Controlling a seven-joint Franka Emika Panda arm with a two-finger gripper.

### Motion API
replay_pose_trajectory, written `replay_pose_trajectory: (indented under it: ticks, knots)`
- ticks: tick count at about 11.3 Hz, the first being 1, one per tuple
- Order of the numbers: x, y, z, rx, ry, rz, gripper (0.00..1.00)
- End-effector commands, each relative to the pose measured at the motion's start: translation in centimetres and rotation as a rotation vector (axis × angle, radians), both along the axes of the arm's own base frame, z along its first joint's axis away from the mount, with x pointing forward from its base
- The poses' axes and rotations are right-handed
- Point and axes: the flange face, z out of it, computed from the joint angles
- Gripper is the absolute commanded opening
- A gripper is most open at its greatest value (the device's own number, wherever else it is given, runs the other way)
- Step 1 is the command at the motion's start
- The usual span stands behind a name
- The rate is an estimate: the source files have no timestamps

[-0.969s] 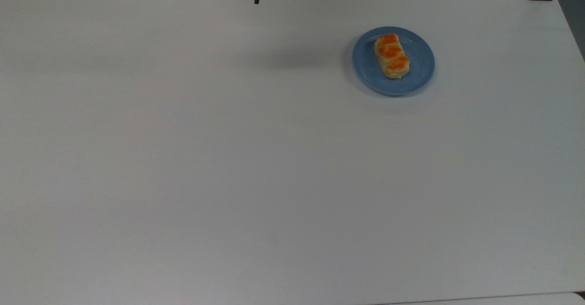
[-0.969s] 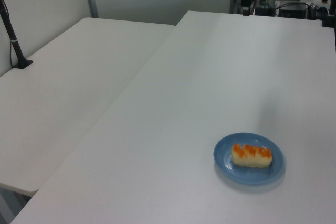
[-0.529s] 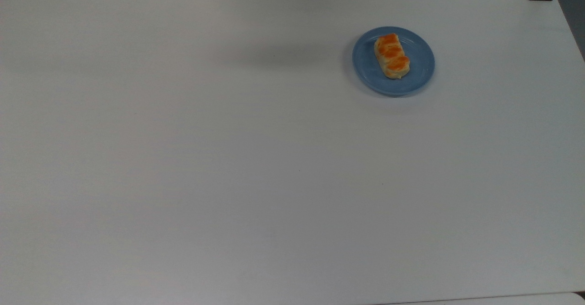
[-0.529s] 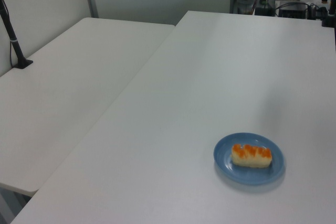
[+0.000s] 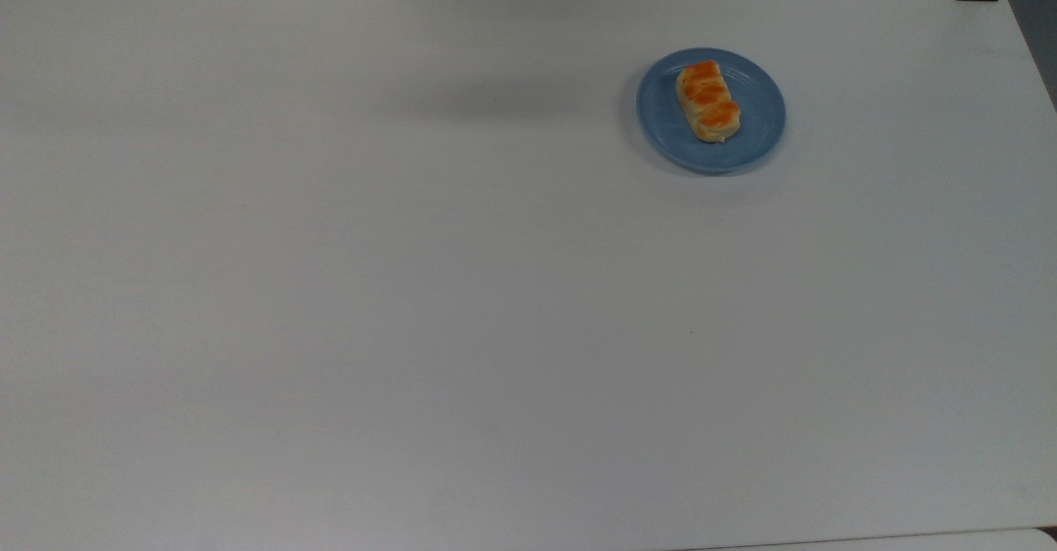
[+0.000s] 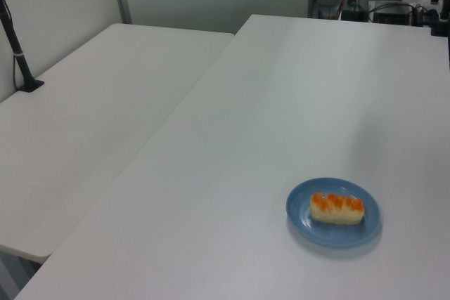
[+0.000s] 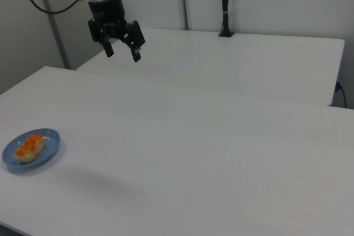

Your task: Put the bread on a plate

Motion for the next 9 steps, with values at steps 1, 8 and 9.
replay_pose_trajectory:
  ticks: [1, 8, 9]
  knots:
    - [-0.12, 0.7, -0.51, 0.006, -0.001, 0.061, 1.0]
    - [0.32, 0.81, -0.77, 0.01, -0.025, 0.042, 1.0]
    - [0.23, 0.91, -0.75, 0.012, -0.02, 0.045, 1.0]
